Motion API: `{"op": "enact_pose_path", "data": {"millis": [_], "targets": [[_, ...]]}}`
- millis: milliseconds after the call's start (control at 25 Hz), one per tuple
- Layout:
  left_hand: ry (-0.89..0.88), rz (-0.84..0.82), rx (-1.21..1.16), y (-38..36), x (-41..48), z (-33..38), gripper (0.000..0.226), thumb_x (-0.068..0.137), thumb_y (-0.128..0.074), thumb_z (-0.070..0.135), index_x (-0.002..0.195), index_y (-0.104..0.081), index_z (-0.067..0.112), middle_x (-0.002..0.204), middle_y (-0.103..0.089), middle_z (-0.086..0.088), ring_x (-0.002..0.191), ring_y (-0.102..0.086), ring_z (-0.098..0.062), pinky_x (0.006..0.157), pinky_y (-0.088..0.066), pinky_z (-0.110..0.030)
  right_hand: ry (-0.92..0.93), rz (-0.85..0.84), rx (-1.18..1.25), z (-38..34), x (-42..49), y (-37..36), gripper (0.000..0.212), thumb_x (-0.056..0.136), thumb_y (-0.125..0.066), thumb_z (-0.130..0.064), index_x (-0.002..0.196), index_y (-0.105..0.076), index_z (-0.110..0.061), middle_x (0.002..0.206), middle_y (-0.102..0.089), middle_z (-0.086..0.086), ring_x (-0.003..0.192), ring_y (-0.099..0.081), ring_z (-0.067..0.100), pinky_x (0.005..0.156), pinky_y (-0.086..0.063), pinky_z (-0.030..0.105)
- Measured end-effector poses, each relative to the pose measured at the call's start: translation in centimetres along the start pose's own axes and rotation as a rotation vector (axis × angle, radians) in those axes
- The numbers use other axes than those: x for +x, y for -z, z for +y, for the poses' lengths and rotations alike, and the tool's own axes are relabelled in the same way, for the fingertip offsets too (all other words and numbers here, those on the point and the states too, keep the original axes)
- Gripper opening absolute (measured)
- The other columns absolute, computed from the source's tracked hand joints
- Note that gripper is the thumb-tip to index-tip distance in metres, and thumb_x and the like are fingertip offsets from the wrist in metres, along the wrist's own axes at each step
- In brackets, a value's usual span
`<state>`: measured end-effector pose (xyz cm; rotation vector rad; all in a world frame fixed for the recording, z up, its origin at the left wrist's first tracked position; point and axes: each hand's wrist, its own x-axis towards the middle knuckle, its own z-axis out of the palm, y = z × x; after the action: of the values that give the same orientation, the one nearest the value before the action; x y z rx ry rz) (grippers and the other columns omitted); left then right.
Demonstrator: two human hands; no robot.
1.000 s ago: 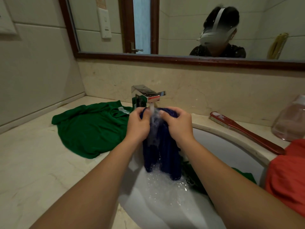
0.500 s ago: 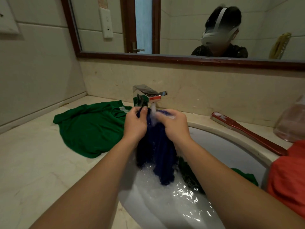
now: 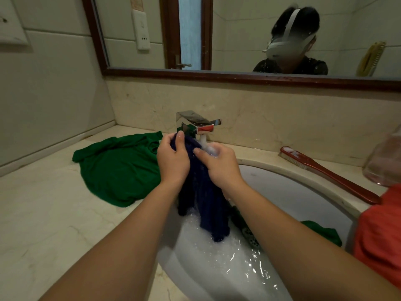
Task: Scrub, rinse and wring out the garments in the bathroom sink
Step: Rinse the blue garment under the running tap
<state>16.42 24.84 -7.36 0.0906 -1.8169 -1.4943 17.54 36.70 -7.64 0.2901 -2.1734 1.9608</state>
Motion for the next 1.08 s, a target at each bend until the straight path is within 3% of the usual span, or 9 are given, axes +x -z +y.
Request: {"op": "enact_pose_path", "data": {"millis": [120, 240, 360, 480, 600, 720, 840, 960, 1080], "targets": [[0.098, -0.198, 0.023, -0.7, -0.2, -0.4, 0.018, 0.105, -0.053, 0.027, 0.097, -0.065, 0.016, 0.084, -0.065, 0.009, 0.074, -0.059, 0.0, 0.062, -0.043, -0.01, -0.082, 0.098, 0.051, 0.2, 0.6, 1.5, 0.011, 0.092, -0.075, -0.025, 0.098, -0.077, -0.016, 0.088, -0.078, 0.004, 0.085, -0.075, 0.025, 0.083, -0.061, 0.048], [0.214, -0.36, -0.002, -1.5, -1.0, -0.6, 0.016, 0.103, -0.054, 0.022, 0.092, -0.066, 0.019, 0.081, -0.068, 0.004, 0.071, -0.063, -0.007, 0.06, -0.047, -0.019, -0.13, 0.204, 0.02, 0.8, 1.2, 3.3, 0.01, 0.09, -0.078, -0.024, 0.098, -0.076, -0.018, 0.089, -0.077, 0.0, 0.085, -0.074, 0.019, 0.085, -0.061, 0.046], [0.216, -0.326, 0.02, -1.7, -1.0, -0.6, 0.018, 0.104, -0.053, 0.024, 0.098, -0.067, 0.015, 0.082, -0.068, 0.003, 0.073, -0.064, -0.009, 0.058, -0.046, -0.018, -0.108, 0.197, 0.011, 0.7, 1.1, 3.2, 0.01, 0.09, -0.078, -0.024, 0.099, -0.076, -0.019, 0.09, -0.077, -0.002, 0.087, -0.073, 0.017, 0.086, -0.061, 0.044], [0.124, -0.158, 0.047, -1.2, -0.3, -0.4, 0.025, 0.104, -0.053, 0.032, 0.098, -0.067, 0.012, 0.082, -0.064, 0.008, 0.073, -0.059, -0.002, 0.058, -0.04, -0.011, -0.05, 0.115, -0.015, 0.5, 0.6, 2.0, 0.011, 0.091, -0.076, -0.024, 0.101, -0.076, -0.019, 0.092, -0.077, -0.004, 0.088, -0.073, 0.014, 0.087, -0.061, 0.04], [0.06, -0.074, 0.023, -0.6, 0.0, -0.2, 0.025, 0.103, -0.056, 0.033, 0.092, -0.066, 0.013, 0.079, -0.062, 0.009, 0.071, -0.056, 0.0, 0.059, -0.039, -0.009, -0.022, 0.056, -0.06, 0.6, 0.4, 1.1, 0.009, 0.092, -0.074, -0.031, 0.096, -0.075, -0.023, 0.089, -0.076, -0.003, 0.087, -0.073, 0.016, 0.085, -0.061, 0.046], [0.144, -0.183, -0.003, -0.7, -0.2, -0.3, 0.02, 0.102, -0.059, 0.029, 0.093, -0.068, 0.013, 0.081, -0.066, 0.007, 0.073, -0.06, -0.003, 0.059, -0.041, -0.009, -0.026, 0.093, -0.036, 0.7, 0.6, 1.8, 0.02, 0.091, -0.076, -0.03, 0.109, -0.073, -0.022, 0.099, -0.076, -0.002, 0.092, -0.072, 0.015, 0.088, -0.061, 0.046], [0.19, -0.321, -0.019, -1.0, -0.7, -0.3, 0.013, 0.099, -0.061, 0.022, 0.089, -0.068, 0.019, 0.081, -0.069, 0.006, 0.073, -0.064, -0.006, 0.062, -0.047, -0.017, -0.051, 0.12, -0.006, 1.1, 1.2, 3.1, 0.039, 0.089, -0.079, -0.028, 0.125, -0.064, -0.028, 0.113, -0.072, 0.001, 0.1, -0.071, 0.017, 0.089, -0.061, 0.043], [0.158, -0.388, -0.074, -1.1, -1.2, -0.2, 0.016, 0.099, -0.061, 0.024, 0.088, -0.067, 0.014, 0.075, -0.067, 0.006, 0.066, -0.062, -0.002, 0.06, -0.046, -0.018, -0.049, 0.136, -0.006, 1.2, 1.1, 3.5, 0.031, 0.09, -0.078, -0.026, 0.119, -0.069, -0.029, 0.111, -0.073, -0.003, 0.1, -0.071, 0.016, 0.089, -0.061, 0.042], [0.081, -0.306, -0.099, -0.9, -1.0, 0.1, 0.012, 0.099, -0.062, 0.018, 0.09, -0.067, 0.014, 0.08, -0.066, 0.005, 0.068, -0.059, 0.003, 0.063, -0.046, -0.015, -0.016, 0.092, -0.031, 0.9, 0.7, 2.9, 0.018, 0.093, -0.075, -0.024, 0.111, -0.073, -0.026, 0.104, -0.074, -0.008, 0.098, -0.07, 0.011, 0.09, -0.059, 0.036]]}}
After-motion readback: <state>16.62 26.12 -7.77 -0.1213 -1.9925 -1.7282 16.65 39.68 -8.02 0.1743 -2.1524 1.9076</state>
